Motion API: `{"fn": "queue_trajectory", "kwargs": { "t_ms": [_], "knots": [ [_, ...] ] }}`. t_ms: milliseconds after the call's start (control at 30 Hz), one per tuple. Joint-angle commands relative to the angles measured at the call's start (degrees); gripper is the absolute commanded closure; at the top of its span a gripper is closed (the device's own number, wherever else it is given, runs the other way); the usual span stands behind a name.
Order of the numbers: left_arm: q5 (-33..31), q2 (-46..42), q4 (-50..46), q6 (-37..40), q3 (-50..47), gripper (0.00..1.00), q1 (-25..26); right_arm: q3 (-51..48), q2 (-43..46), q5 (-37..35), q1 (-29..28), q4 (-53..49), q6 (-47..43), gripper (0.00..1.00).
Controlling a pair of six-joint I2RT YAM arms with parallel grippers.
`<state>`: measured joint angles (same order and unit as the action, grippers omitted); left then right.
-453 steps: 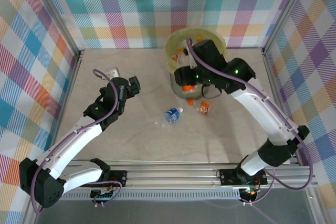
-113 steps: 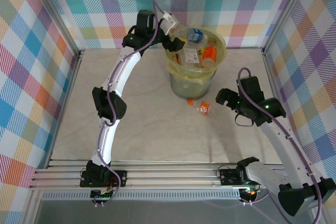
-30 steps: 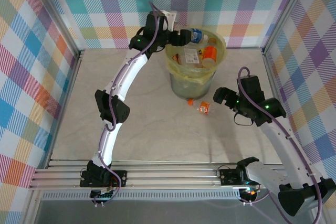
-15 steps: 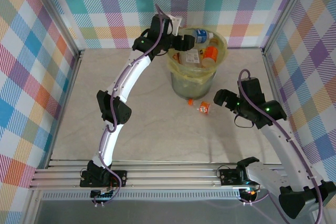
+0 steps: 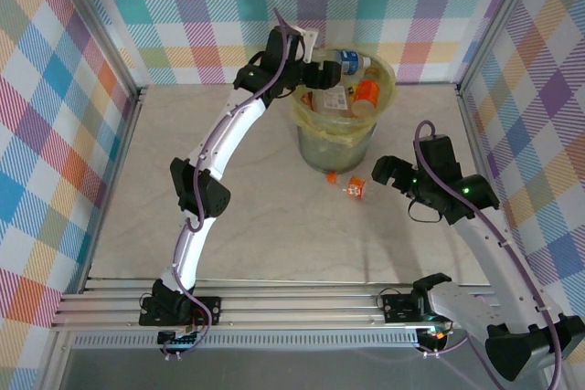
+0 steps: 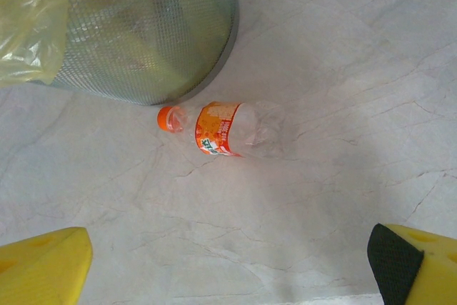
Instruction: Put the plastic bottles in the bin
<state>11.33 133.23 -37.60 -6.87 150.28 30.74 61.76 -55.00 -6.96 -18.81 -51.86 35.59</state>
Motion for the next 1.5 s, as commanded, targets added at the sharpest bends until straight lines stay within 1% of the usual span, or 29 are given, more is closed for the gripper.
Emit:
{"fn": "queue_trajectory", "kwargs": {
  "t_ms": [0, 233, 333, 500, 567, 700, 867, 967, 1033, 1233, 1467],
  "knots": [
    [-2.07, -4.11, -2.65, -2.01, 1.33, 0.11, 0.11, -0.26, 0.93, 1.72, 0.18, 2.17, -3.71, 0.00],
    [-4.49, -9.03, -8.79, -5.20, 1.01, 0.09, 0.11, -2.88, -1.34, 2.92, 0.18, 5.75, -7.62, 0.00],
    [-5.09, -12.43, -8.87, -5.52, -2.71, 0.08, 0.11, -4.23, -3.65, 4.52, 0.18, 8.46, -9.41, 0.00],
    [-7.40, -24.04, -1.18, -5.56, -18.55, 0.05, 0.11, -4.84, -10.25, 5.87, 0.18, 11.65, -13.14, 0.00],
    [-9.33, -29.21, 1.67, -5.32, -25.83, 0.00, 0.11, -4.80, -13.26, 5.42, 0.19, 12.57, -14.18, 0.00],
    [-13.52, -41.49, 8.84, -4.99, -42.19, 0.00, 0.11, -4.89, -18.76, 4.85, 0.26, 15.12, -15.54, 0.00],
    [-21.26, -55.91, 17.03, -6.77, -61.93, 0.00, 0.11, -4.71, -24.49, 6.27, 0.94, 19.26, -16.60, 0.00],
    [-23.38, -62.37, 19.69, -8.11, -70.59, 0.00, 0.11, -4.79, -26.91, 7.32, 1.43, 21.10, -16.60, 0.00],
    [-24.16, -65.58, 20.28, -8.65, -74.66, 0.00, 0.11, -5.42, -27.69, 8.00, 1.56, 22.18, -16.38, 0.00],
    [-26.57, -70.88, 19.72, -10.38, -81.70, 0.00, 0.11, -8.85, -28.84, 10.79, 1.67, 25.39, -16.18, 0.00],
    [-27.94, -71.35, 18.97, -11.93, -84.48, 0.00, 0.11, -12.04, -29.20, 13.47, 1.67, 27.58, -15.43, 0.01]
  ]
}}
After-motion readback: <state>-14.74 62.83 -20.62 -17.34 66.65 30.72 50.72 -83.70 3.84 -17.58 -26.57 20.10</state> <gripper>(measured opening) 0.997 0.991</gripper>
